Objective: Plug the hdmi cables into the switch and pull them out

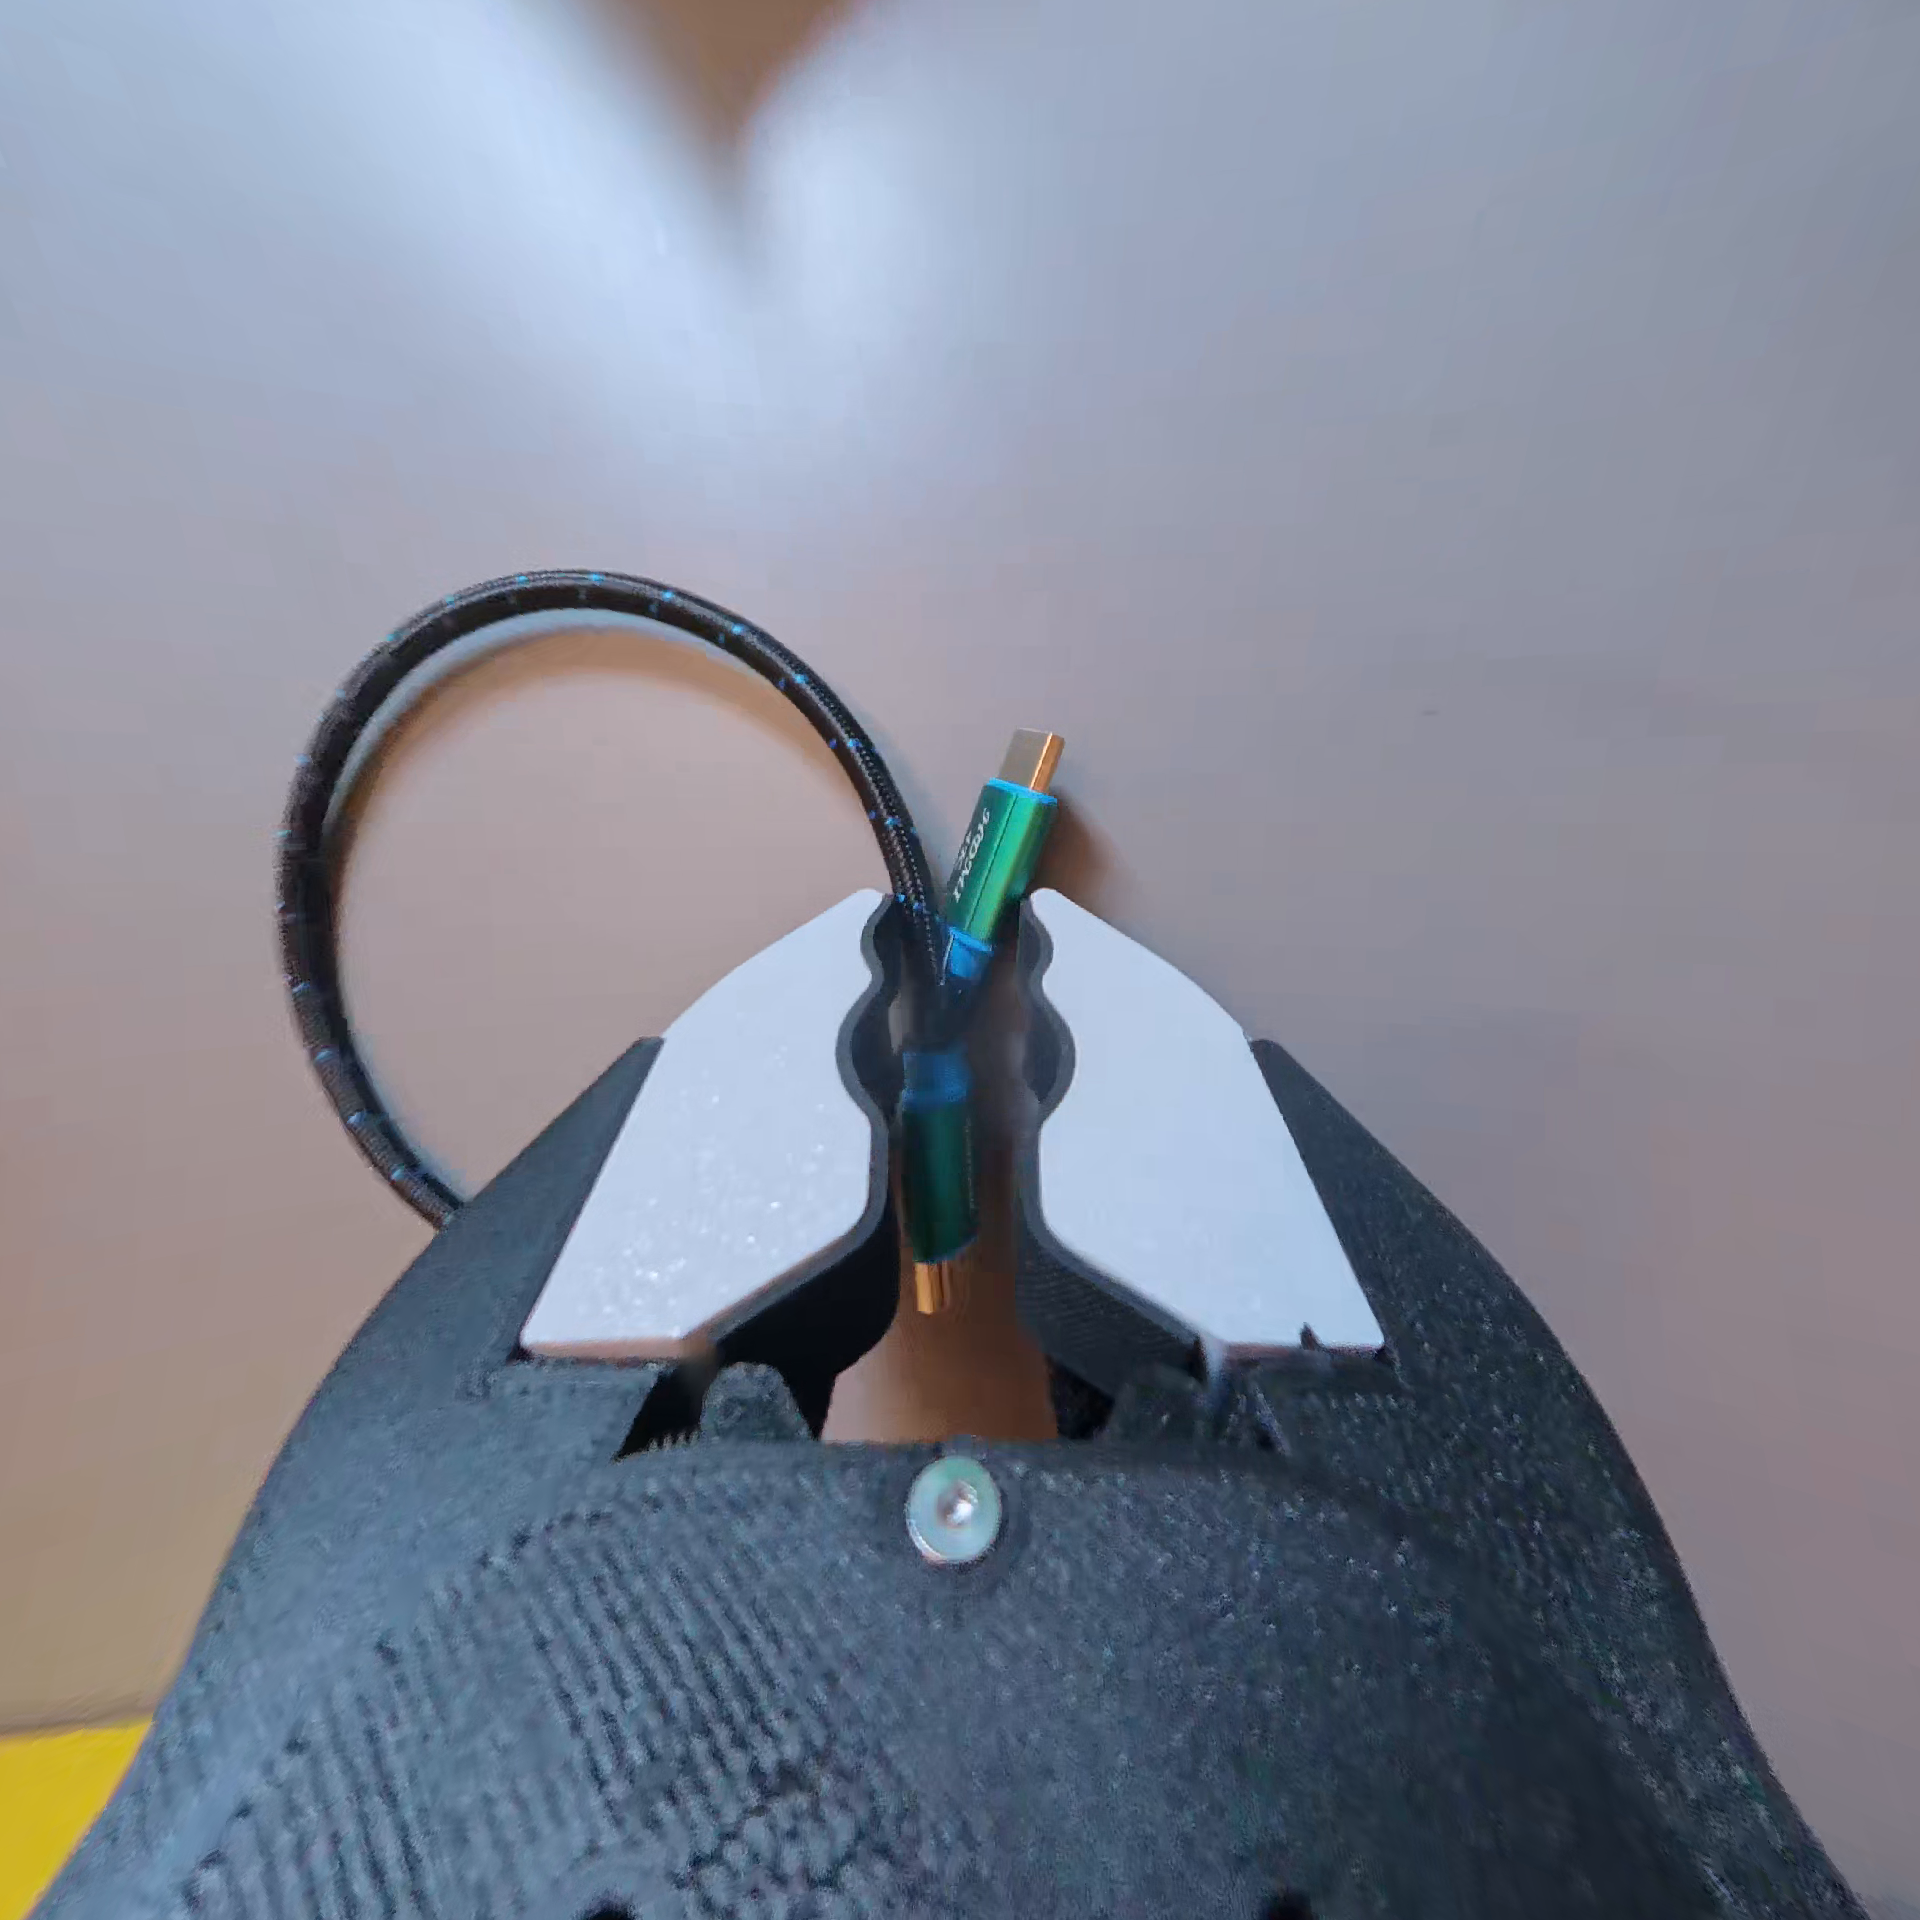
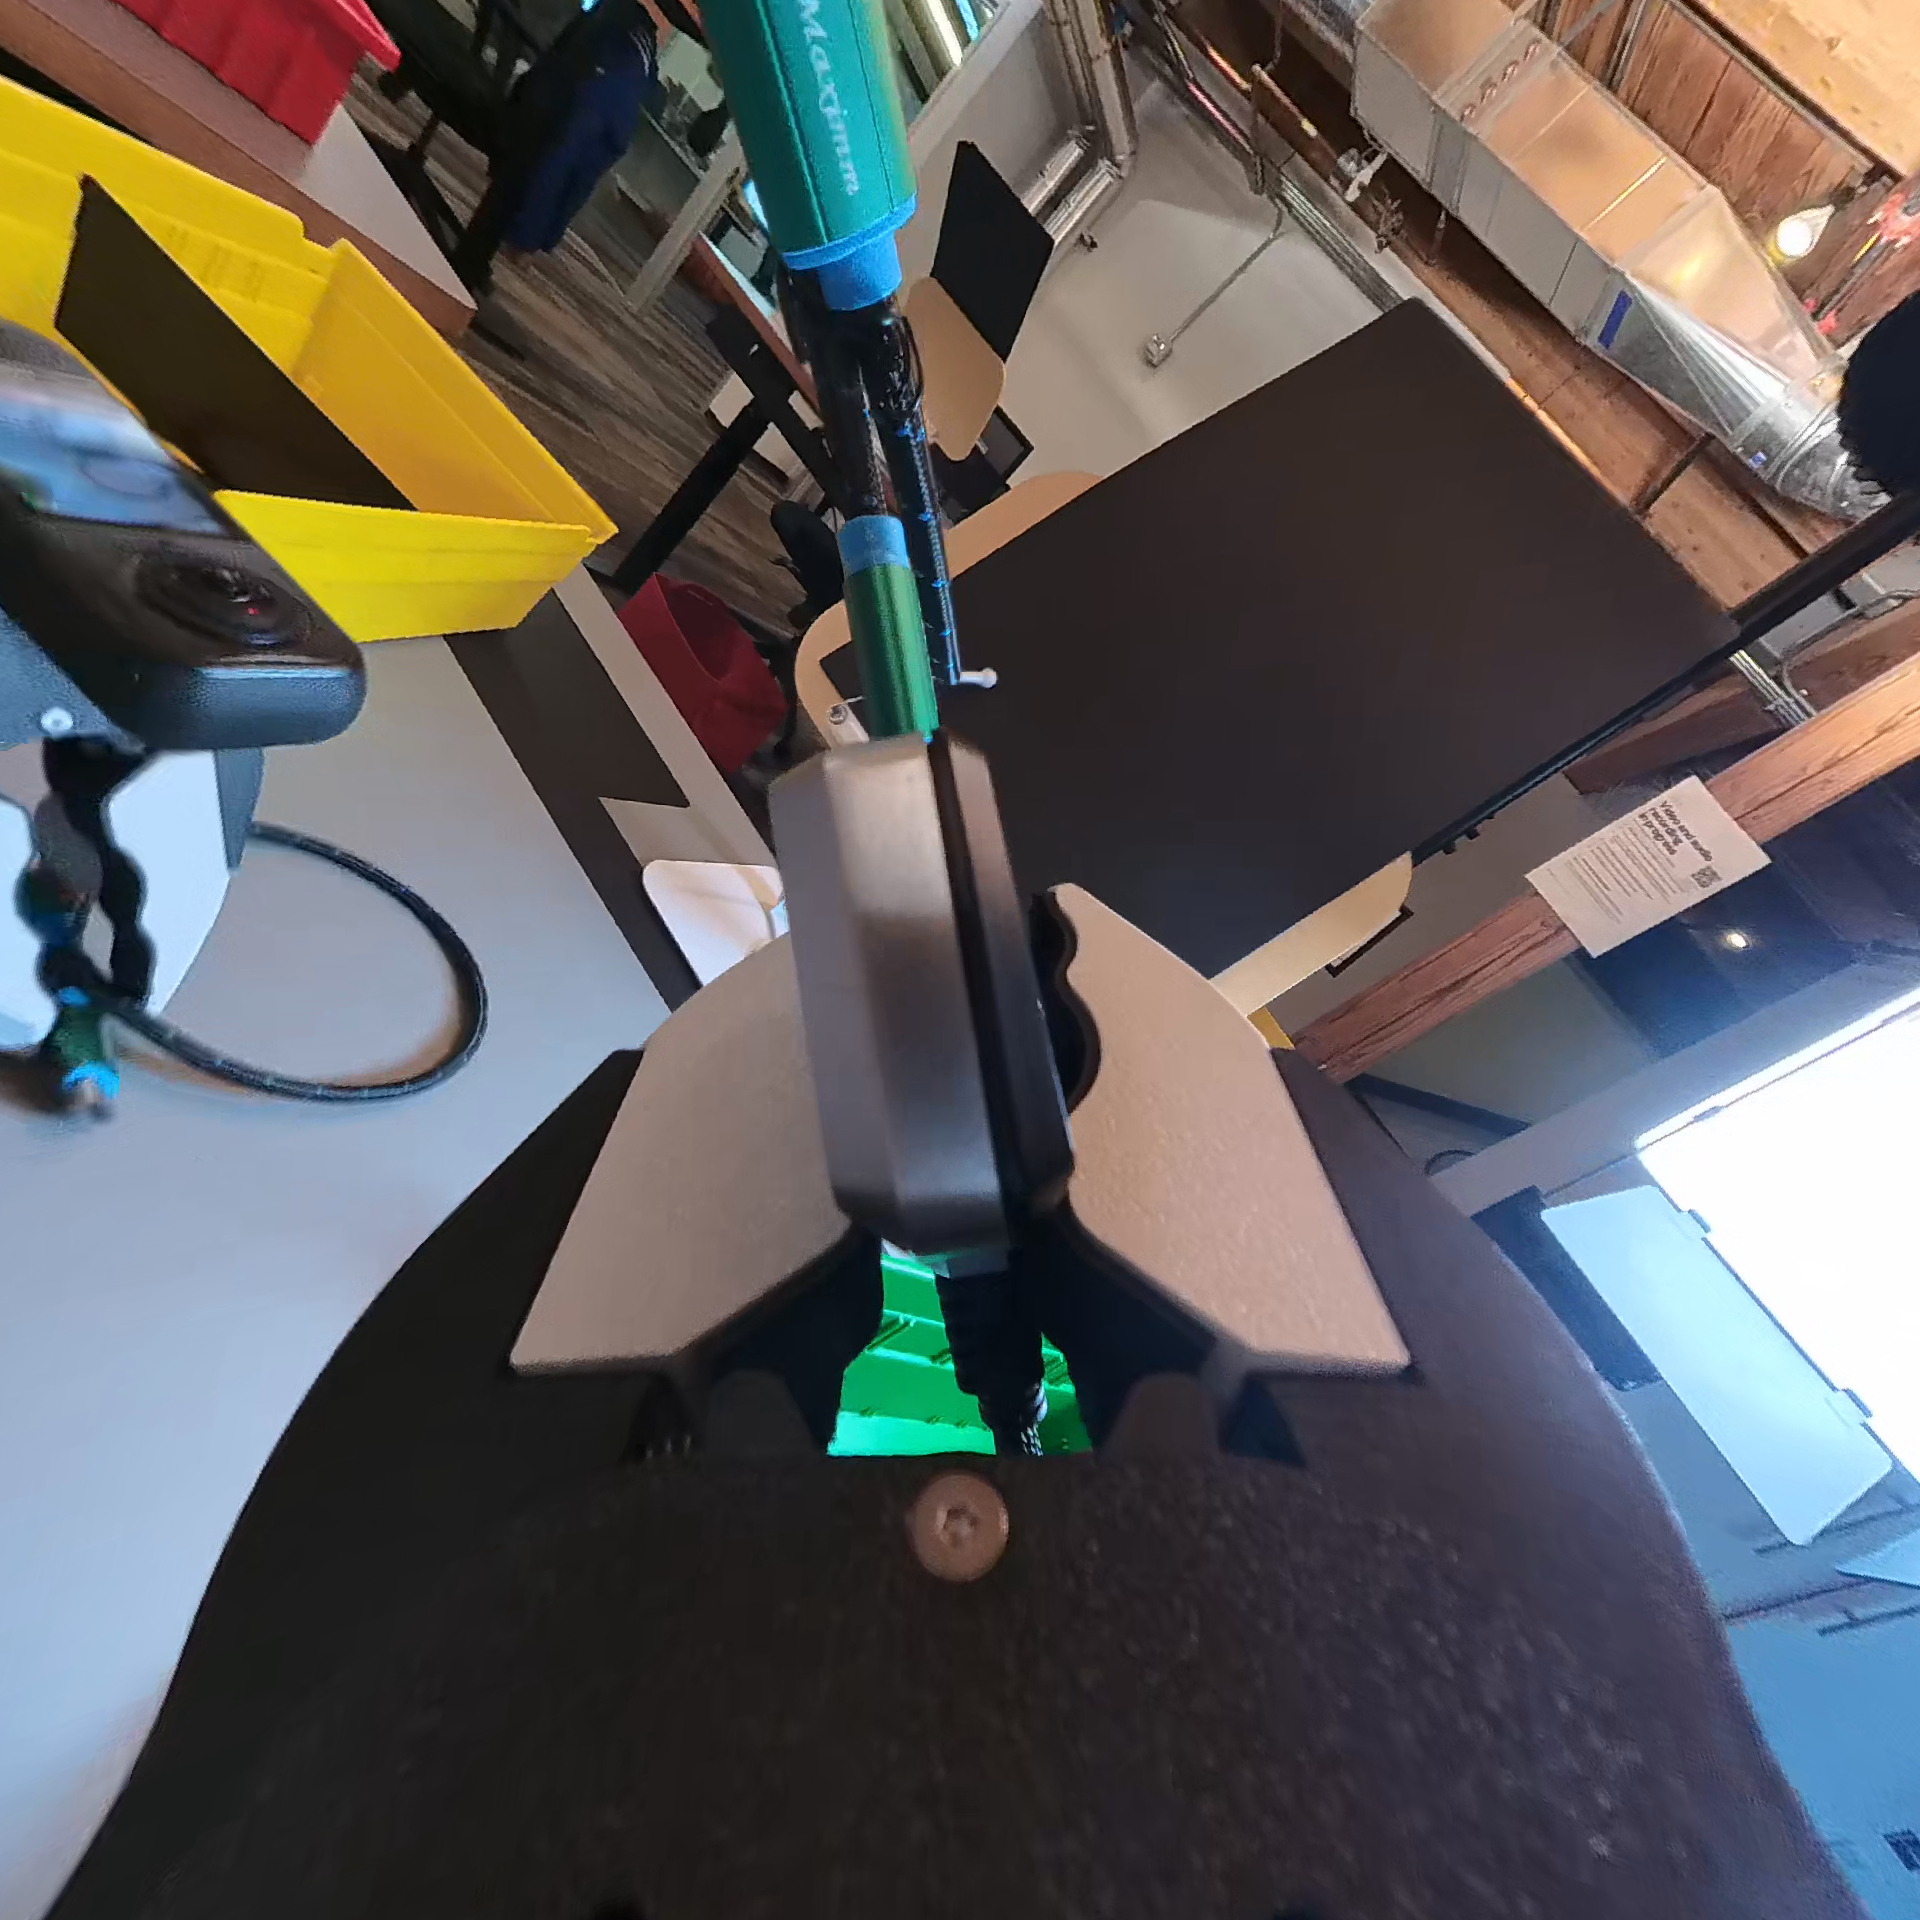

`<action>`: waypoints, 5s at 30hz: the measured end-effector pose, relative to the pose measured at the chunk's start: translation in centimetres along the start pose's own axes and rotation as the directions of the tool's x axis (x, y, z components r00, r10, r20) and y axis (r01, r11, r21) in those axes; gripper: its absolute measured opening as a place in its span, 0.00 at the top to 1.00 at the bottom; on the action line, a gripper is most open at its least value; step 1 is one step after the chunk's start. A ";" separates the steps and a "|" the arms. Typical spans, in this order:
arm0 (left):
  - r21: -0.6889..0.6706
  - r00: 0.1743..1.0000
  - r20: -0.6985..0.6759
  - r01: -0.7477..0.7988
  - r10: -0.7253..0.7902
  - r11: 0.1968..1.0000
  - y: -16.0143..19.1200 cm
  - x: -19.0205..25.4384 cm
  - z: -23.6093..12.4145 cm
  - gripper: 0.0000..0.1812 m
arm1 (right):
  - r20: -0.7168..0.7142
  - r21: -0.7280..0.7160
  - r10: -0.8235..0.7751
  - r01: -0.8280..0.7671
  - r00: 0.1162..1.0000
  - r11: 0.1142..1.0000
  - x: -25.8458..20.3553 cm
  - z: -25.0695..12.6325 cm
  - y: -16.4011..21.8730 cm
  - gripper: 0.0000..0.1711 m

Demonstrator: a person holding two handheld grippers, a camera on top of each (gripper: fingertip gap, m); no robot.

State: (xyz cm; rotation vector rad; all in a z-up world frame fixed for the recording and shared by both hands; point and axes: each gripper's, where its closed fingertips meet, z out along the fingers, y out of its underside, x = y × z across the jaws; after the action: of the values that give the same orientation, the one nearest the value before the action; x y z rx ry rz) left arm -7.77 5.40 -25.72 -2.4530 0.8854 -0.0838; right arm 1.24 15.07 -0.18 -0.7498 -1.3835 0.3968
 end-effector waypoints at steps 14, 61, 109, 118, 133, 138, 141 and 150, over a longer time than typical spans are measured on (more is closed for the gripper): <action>0.291 0.863 0.438 0.127 -0.250 0.948 -0.5 -6.9 -19.3 0.90 | 0.239 -0.252 -0.359 0.414 0.902 0.874 -6.6 2.7 6.8 0.83; 0.057 0.958 0.269 -0.119 0.099 0.991 -6.5 2.5 -10.0 0.91 | 0.532 -0.346 -0.008 0.226 0.847 0.911 -18.1 3.8 8.3 0.82; 0.085 0.978 0.189 -0.100 0.083 0.991 -6.1 2.4 -7.5 0.91 | 0.584 -0.421 0.065 0.233 0.809 0.876 -19.8 3.4 10.2 0.83; 0.588 0.946 0.321 -0.156 -0.052 0.794 -9.8 -0.3 -20.2 0.80 | 0.505 -0.352 0.203 -0.014 0.839 0.936 -15.3 3.3 6.5 0.82; 0.830 0.982 -0.172 0.104 0.074 0.548 -13.5 4.7 -19.1 0.78 | 0.721 0.096 0.593 -0.899 0.358 0.427 -6.9 -0.8 -8.1 0.83; 0.892 0.982 -0.152 0.089 0.109 0.444 -15.5 6.0 -18.4 0.84 | 0.781 0.019 0.564 -0.914 0.267 0.406 -9.9 -0.8 -9.8 0.83; 0.882 0.992 -0.047 -0.015 0.119 0.470 -15.0 5.6 -18.3 0.87 | 0.793 -0.004 0.557 -0.913 0.245 0.408 -10.4 -0.7 -9.9 0.83; 0.894 0.995 -0.022 -0.022 0.093 0.448 -15.3 5.2 -18.2 0.89 | 0.786 -0.042 0.574 -0.907 0.230 0.420 -10.0 -0.5 -9.0 0.80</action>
State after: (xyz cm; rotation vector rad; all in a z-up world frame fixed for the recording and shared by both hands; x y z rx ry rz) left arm 1.00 3.81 -3.09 -1.3894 0.6752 -0.4912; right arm -1.55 1.93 -1.40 -0.9104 -1.4071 1.9793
